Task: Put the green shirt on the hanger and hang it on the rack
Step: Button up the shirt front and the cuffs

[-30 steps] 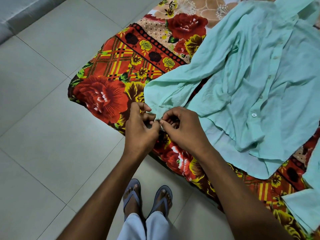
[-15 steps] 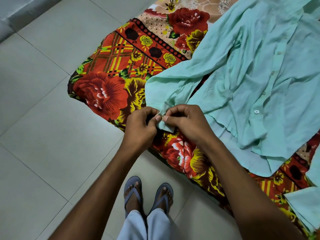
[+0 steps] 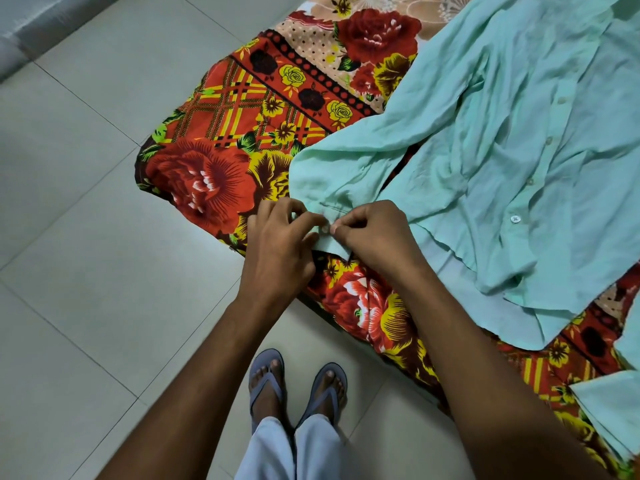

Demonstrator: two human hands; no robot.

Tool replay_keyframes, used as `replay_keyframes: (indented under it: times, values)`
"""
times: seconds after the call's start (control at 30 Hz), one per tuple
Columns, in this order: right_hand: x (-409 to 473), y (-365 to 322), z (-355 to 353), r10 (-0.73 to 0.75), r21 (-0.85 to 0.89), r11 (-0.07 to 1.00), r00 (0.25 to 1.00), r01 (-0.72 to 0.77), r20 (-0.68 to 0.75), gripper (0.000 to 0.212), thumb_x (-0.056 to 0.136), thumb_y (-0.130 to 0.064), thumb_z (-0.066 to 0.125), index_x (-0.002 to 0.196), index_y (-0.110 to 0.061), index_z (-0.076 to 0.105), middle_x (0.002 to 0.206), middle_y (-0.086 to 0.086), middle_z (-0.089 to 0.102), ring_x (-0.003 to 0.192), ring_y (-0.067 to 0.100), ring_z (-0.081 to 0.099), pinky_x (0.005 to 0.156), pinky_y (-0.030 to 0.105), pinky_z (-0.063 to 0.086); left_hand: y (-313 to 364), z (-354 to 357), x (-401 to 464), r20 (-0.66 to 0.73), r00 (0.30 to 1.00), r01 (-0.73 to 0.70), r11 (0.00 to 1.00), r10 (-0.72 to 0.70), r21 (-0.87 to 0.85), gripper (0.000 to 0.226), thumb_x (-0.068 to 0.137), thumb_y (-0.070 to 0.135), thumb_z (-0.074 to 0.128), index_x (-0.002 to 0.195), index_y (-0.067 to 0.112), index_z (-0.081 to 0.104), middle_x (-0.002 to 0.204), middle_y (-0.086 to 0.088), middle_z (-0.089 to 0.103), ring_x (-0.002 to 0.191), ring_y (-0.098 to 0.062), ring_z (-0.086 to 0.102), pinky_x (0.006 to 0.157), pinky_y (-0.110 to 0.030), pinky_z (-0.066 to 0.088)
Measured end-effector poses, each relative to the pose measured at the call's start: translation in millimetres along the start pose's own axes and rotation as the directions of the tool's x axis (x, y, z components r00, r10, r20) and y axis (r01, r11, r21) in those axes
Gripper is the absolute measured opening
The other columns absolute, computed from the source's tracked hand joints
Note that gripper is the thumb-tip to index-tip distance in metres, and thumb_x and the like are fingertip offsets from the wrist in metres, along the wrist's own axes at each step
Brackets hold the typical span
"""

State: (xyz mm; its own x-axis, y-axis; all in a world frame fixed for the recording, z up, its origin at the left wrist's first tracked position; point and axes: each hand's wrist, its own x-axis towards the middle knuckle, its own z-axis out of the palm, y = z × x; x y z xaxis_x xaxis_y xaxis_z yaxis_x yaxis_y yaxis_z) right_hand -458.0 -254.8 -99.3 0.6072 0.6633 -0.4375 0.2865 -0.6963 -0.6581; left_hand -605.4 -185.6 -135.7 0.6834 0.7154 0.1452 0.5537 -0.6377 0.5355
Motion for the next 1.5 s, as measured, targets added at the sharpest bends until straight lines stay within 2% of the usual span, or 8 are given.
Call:
replay_keyframes:
  times: [0.23, 0.47, 0.6, 0.9, 1.03, 1.17, 1.33, 1.5]
  values:
    - [-1, 20, 12, -0.286, -0.197, 0.947, 0.947, 0.256, -0.145, 0.014, 0.085, -0.032, 0.078, 0.089, -0.02, 0.071, 0.085, -0.006, 0.066, 0.077, 0.009, 0.062, 0.073, 0.034, 0.056, -4, -10, 4, 0.115, 0.993, 0.016, 0.997, -0.025, 0.077, 0.033, 0.084, 0.025, 0.066, 0.116, 0.032, 0.07, 0.115, -0.003, 0.053, 0.113, -0.028, 0.042, 0.082, -0.035, 0.023]
    - [-29, 33, -17, -0.449, -0.169, 0.893, 0.846, 0.416, -0.288, 0.021, 0.093, -0.013, 0.068, 0.113, -0.013, 0.073, 0.108, 0.0, 0.07, 0.095, 0.013, 0.065, 0.084, 0.026, 0.054, 42, -30, 18, 0.059, 0.997, -0.054, 0.998, 0.056, -0.046, 0.05, 0.059, 0.011, 0.054, 0.107, 0.018, 0.065, 0.115, -0.005, 0.054, 0.112, -0.03, 0.046, 0.083, -0.043, 0.035]
    - [-56, 75, -61, -0.361, -0.116, 0.93, 0.808, 0.349, -0.465, 0.023, 0.094, -0.006, 0.065, 0.115, -0.013, 0.073, 0.114, 0.0, 0.069, 0.1, 0.014, 0.067, 0.082, 0.024, 0.057, 116, -6, 23, 0.101, 0.97, -0.21, 0.972, 0.22, -0.102, 0.049, 0.061, 0.005, 0.056, 0.107, 0.016, 0.066, 0.114, -0.006, 0.057, 0.11, -0.031, 0.05, 0.081, -0.04, 0.036]
    - [-135, 206, -148, -0.105, -0.162, 0.987, 0.701, -0.015, -0.705, 0.037, 0.086, 0.002, 0.063, 0.121, -0.006, 0.072, 0.127, 0.01, 0.067, 0.125, 0.027, 0.058, 0.113, 0.028, 0.041, 273, 99, -13, 0.369, 0.798, -0.434, 0.879, 0.476, -0.196, 0.059, 0.079, 0.034, 0.039, 0.127, 0.011, 0.064, 0.125, -0.014, 0.061, 0.116, -0.038, 0.055, 0.09, -0.047, 0.041]
    - [-179, 267, -164, -0.05, -0.153, 0.979, 0.566, -0.136, -0.823, 0.026, 0.089, -0.006, 0.065, 0.114, -0.008, 0.074, 0.115, 0.01, 0.068, 0.114, 0.031, 0.06, 0.103, 0.031, 0.044, 314, 135, -44, 0.396, 0.712, -0.513, 0.815, 0.579, -0.271, 0.05, 0.079, 0.021, 0.051, 0.126, 0.01, 0.062, 0.12, -0.015, 0.061, 0.111, -0.039, 0.054, 0.089, -0.049, 0.046]
    - [-211, 299, -152, 0.073, -0.063, 0.972, 0.543, -0.228, -0.836, 0.024, 0.086, -0.008, 0.069, 0.11, -0.009, 0.074, 0.109, 0.009, 0.063, 0.106, 0.03, 0.057, 0.096, 0.031, 0.044, 327, 159, -69, 0.42, 0.634, -0.568, 0.759, 0.65, -0.318, 0.046, 0.073, 0.006, 0.068, 0.118, 0.002, 0.063, 0.11, -0.018, 0.061, 0.103, -0.038, 0.054, 0.086, -0.049, 0.047]
    - [-231, 318, -133, 0.267, 0.119, 0.948, 0.537, -0.295, -0.8, 0.037, 0.084, -0.011, 0.075, 0.121, -0.011, 0.07, 0.114, 0.007, 0.057, 0.11, 0.028, 0.058, 0.099, 0.032, 0.048, 334, 182, -89, 0.501, 0.561, -0.665, 0.719, 0.659, -0.2, 0.044, 0.081, 0.034, 0.064, 0.117, 0.009, 0.067, 0.13, -0.019, 0.055, 0.12, -0.041, 0.048, 0.093, -0.052, 0.045]
    - [-227, 320, -135, 0.39, 0.267, 0.916, 0.502, -0.3, -0.772, 0.041, 0.088, -0.021, 0.077, 0.126, -0.011, 0.066, 0.1, 0.001, 0.064, 0.09, 0.019, 0.062, 0.081, 0.034, 0.055, 338, 189, -97, 0.493, 0.601, -0.716, 0.698, 0.629, -0.018, 0.033, 0.086, 0.045, 0.063, 0.106, 0.018, 0.068, 0.158, -0.019, 0.032, 0.141, -0.042, 0.026, 0.101, -0.054, 0.026]
